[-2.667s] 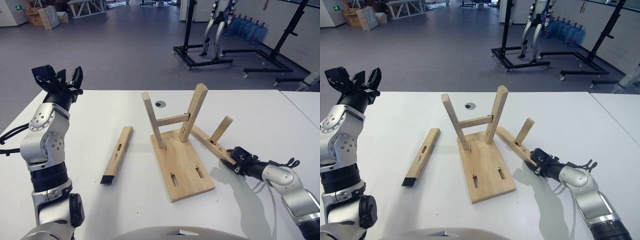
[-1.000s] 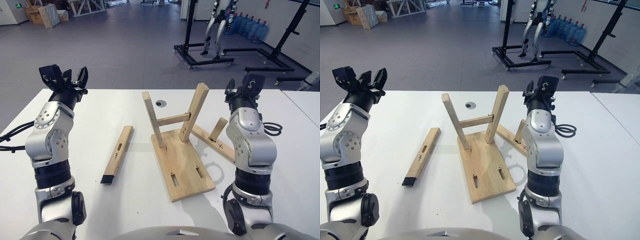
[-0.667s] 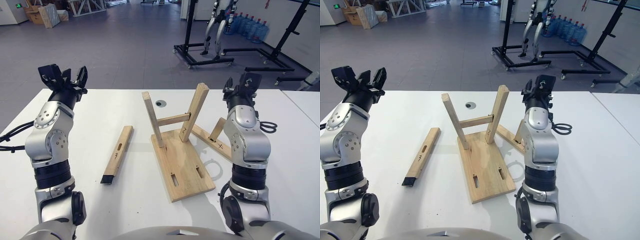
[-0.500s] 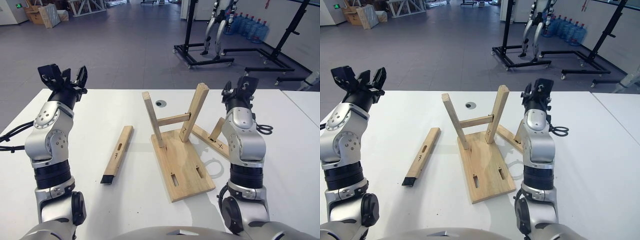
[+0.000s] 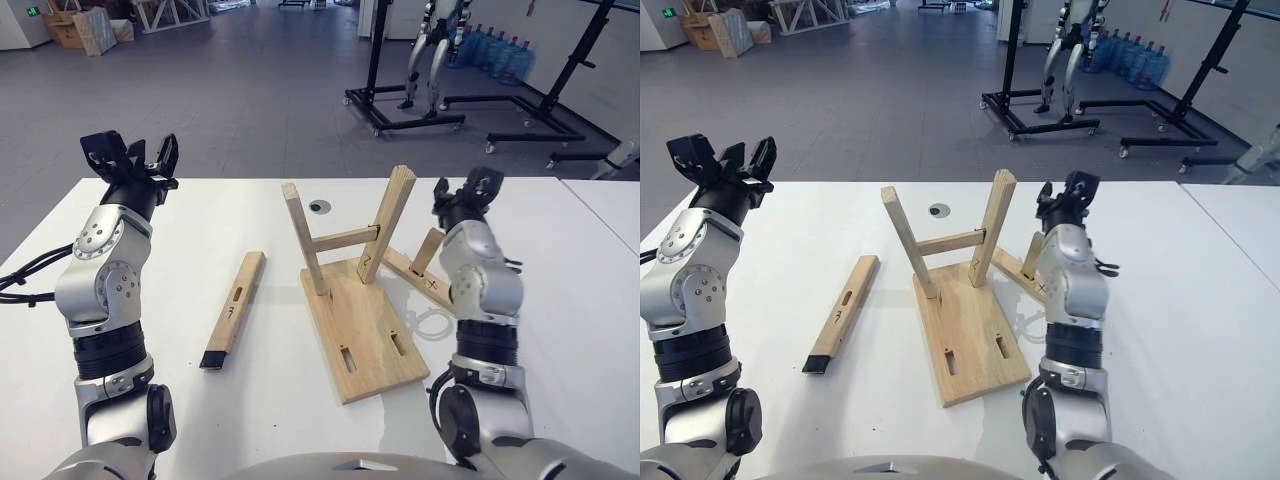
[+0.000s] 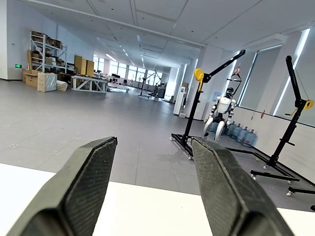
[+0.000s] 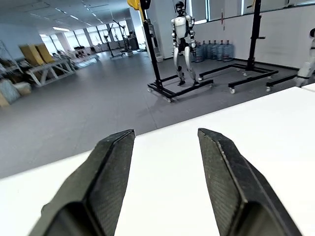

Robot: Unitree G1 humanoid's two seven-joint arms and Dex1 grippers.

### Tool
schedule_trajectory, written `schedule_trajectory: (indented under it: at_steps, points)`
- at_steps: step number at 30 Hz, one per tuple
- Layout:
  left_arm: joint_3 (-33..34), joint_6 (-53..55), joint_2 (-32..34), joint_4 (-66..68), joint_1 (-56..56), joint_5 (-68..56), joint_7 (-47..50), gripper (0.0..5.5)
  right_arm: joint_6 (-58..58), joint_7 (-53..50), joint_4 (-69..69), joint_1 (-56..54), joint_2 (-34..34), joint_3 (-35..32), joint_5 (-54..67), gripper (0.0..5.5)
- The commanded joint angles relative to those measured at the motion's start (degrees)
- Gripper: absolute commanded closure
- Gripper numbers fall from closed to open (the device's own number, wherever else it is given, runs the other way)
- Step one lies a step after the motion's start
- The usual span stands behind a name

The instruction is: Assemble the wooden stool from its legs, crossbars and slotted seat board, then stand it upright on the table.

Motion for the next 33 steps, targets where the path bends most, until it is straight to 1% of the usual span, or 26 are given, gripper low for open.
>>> schedule_trajectory:
  at_steps: [1,2,5,6,8,10,12,14,15,18,22,24,29,33]
  points:
    - [0.09,0.12,0.17,-0.28,0.1,0.01,-0.04,2.75,8.29,5.42,-4.33,-6.84,-11.15,-6.86,6.41,3.16]
    - [0.17,0.26,0.11,-0.46,0.02,-0.23,-0.07,2.75,9.99,7.88,-4.28,-7.58,-14.28,-8.33,8.08,3.16]
    - [2.97,3.68,-0.53,-4.14,1.39,-6.0,-0.79,2.75,12.81,25.59,-1.03,-2.78,-29.25,-9.9,12.88,3.16]
    - [4.39,6.0,-0.26,-6.88,3.21,-10.29,-2.26,2.75,13.52,33.18,-0.1,1.71,-34.05,-10.12,14.39,3.16]
    - [5.78,11.37,2.67,-14.22,10.2,-19.37,-8.06,2.75,11.58,49.17,0.61,15.74,-41.72,-9.83,15.11,3.16]
    - [6.26,15.37,6.35,-21.63,18.4,-27.12,-14.42,2.75,9.14,60.41,-0.66,28.39,-45.24,-8.8,15.04,3.16]
    - [7.08,18.01,10.28,-27.62,27.2,-33.79,-21.89,2.75,6.55,66.43,-3.04,37.6,-44.86,-5.29,14.45,3.16]
    - [6.09,19.34,13.68,-30.11,32.08,-36.62,-27.13,2.75,3.2,68.07,-4.1,41.83,-43.13,-0.75,12.49,3.16]
    - [5.14,19.56,14.74,-30.31,32.76,-37.79,-28.35,2.75,1.85,67.27,-3.28,41.36,-41.87,1.69,11.23,3.16]
    - [2.39,19.39,15.19,-27.58,30.47,-39.35,-26.88,2.75,-1.14,64.99,-0.02,37.13,-39.25,6.24,8.77,3.16]
    - [0.89,18.73,15.73,-25.38,28.47,-40.26,-24.49,2.75,-3.58,60.65,5.51,28.22,-36.74,9.54,5.67,3.16]
    - [-0.25,18.81,16.18,-25.92,28.94,-40.09,-24.56,2.75,-4.27,60.13,6.92,25.92,-36.17,11.56,4.38,3.16]
    - [-1.89,18.86,16.99,-27.17,30.14,-41.1,-24.69,2.75,-6.62,62.69,9.24,26.26,-36.73,16.58,1.86,3.16]
    - [-3.1,18.39,17.36,-27.6,31.47,-40.24,-25.34,2.75,-10.99,63.08,16.91,23.35,-36.32,19.56,-2.07,3.16]
